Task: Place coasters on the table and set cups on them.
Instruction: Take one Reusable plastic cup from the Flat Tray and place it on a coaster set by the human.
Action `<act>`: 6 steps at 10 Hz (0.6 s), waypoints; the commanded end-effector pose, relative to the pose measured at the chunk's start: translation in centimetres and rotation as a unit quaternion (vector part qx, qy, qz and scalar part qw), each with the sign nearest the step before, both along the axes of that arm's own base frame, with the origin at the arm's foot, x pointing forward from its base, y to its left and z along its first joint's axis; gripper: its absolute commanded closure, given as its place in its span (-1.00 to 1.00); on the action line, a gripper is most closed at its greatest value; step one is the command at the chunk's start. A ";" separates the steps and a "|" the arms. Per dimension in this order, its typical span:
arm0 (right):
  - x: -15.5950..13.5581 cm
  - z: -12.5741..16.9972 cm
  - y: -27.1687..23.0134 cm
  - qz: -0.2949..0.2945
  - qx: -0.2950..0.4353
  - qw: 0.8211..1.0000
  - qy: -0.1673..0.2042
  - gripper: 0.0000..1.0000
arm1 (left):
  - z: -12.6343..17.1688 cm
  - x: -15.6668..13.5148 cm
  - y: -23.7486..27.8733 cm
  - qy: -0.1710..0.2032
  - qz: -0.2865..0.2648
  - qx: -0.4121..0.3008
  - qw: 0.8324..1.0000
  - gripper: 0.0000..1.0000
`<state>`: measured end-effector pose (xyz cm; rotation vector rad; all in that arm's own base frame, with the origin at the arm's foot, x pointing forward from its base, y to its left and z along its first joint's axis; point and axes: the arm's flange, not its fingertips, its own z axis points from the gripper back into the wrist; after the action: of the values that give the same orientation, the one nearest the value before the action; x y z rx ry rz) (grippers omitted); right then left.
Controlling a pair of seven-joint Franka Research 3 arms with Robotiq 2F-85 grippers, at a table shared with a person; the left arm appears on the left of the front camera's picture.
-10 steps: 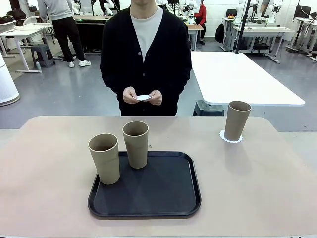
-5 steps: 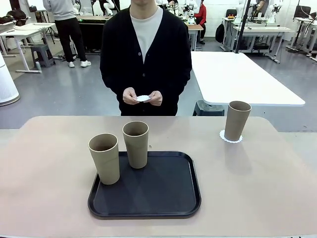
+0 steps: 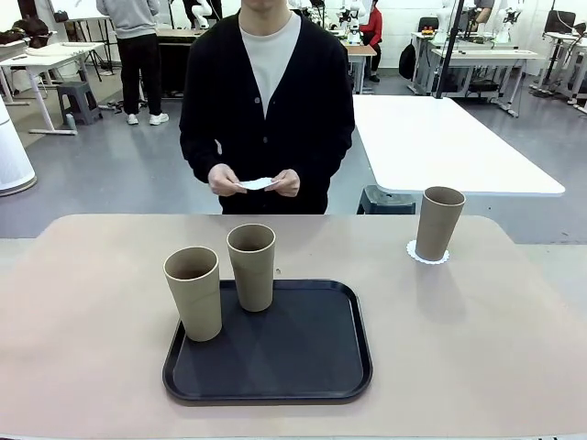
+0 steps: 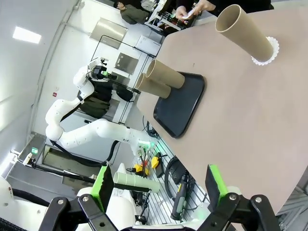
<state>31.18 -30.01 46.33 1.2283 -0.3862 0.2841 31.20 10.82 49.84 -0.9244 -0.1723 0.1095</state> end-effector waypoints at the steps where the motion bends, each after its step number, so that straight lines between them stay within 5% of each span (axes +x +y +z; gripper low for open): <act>1: 0.0 0.0 0.0 0.002 0.002 1.000 -0.003 -1.00 | 0.0 0.0 0.0 -0.002 0.002 -0.004 1.000 -1.00; 6: 0.0 0.0 0.0 0.002 0.002 1.000 -0.003 -1.00 | 0.0 0.0 0.0 -0.002 0.002 -0.004 1.000 -1.00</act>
<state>31.25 -29.93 46.34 1.2285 -0.3846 0.2861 31.20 10.82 49.84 -0.9244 -0.1723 0.1095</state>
